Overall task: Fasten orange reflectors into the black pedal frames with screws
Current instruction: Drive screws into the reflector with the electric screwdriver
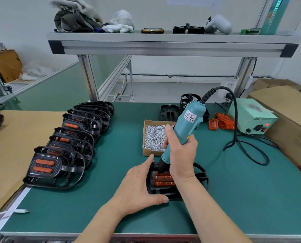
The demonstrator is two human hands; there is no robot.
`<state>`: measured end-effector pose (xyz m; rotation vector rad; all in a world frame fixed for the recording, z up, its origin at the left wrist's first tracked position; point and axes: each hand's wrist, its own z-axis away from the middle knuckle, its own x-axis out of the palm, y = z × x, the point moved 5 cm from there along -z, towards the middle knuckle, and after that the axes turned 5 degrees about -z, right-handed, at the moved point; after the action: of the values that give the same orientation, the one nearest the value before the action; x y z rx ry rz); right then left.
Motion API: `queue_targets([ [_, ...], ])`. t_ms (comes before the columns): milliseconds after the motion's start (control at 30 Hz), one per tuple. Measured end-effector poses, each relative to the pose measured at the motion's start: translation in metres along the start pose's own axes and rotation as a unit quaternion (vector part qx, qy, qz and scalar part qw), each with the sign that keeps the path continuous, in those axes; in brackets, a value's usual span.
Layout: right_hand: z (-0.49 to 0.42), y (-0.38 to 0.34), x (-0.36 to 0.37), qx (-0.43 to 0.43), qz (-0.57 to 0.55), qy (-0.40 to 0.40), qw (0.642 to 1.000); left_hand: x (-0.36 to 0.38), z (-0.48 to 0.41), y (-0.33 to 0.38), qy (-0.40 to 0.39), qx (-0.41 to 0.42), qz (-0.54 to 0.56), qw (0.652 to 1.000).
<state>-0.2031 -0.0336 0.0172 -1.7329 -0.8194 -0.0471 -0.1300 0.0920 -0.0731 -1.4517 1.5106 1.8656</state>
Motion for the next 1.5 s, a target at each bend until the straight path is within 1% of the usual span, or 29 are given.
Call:
queue_targets([
  [133, 0.002, -0.002, 0.006, 0.009, 0.002, -0.018, 1.0, -0.001, 0.0, 0.002, -0.004, 0.003, 0.006, 1.0],
  [333, 0.004, -0.003, 0.011, -0.004, 0.022, -0.041, 0.999, -0.002, 0.0, 0.002, -0.006, -0.002, 0.014, 1.0],
  [800, 0.001, 0.001, 0.009, 0.013, 0.013, -0.042, 0.999, -0.005, 0.0, 0.004, 0.005, 0.006, 0.025, 1.0],
  [1133, 0.006, 0.005, 0.016, -0.004, 0.044, -0.045, 0.998, -0.003, 0.0, 0.002, 0.006, 0.011, 0.032, 0.999],
  [1233, 0.006, 0.007, 0.017, 0.016, 0.031, -0.057, 0.998, -0.003, 0.001, 0.004, 0.007, 0.015, 0.032, 0.999],
  [1333, 0.007, 0.003, 0.015, 0.006, 0.046, -0.061, 0.997, -0.003, 0.001, 0.005, 0.005, 0.013, 0.029, 0.999],
  [1500, 0.0, -0.009, 0.007, 0.02, -0.037, -0.031, 0.999, -0.003, 0.0, 0.001, 0.006, 0.003, 0.016, 1.0],
])
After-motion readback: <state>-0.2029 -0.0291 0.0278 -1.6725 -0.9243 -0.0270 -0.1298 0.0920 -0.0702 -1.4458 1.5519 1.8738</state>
